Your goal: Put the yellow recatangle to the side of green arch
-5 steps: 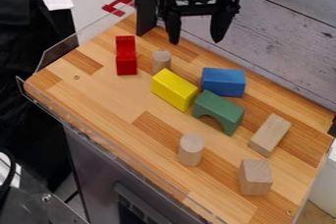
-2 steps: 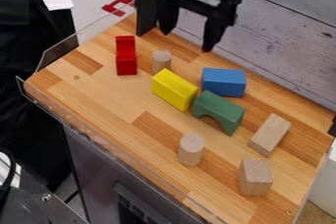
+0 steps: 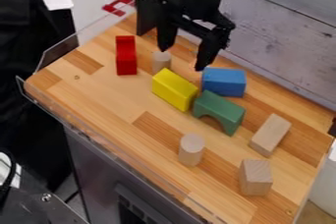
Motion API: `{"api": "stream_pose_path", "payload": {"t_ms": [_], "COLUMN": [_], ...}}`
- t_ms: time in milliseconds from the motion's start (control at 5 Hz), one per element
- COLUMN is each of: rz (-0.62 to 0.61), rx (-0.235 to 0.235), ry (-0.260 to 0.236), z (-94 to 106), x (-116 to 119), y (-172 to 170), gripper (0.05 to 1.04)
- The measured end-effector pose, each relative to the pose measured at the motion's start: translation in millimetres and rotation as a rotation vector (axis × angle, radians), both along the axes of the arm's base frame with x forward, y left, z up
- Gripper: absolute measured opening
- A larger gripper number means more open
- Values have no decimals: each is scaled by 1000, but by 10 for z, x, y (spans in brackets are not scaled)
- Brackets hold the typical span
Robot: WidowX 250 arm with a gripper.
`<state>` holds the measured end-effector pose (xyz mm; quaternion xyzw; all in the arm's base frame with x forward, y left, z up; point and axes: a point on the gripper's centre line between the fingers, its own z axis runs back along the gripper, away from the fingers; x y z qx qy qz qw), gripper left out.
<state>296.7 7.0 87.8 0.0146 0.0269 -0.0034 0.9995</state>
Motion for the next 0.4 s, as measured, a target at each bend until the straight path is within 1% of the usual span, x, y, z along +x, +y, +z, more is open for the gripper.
{"api": "stream_pose_path", "payload": {"t_ms": [200,400], "rz": [83,150], "rx": [-33,-57], "ry": [-12,-60], "z": [-57,-2], "x": [-10,19], "y": [-40,-61], "gripper": [1000,1000]}}
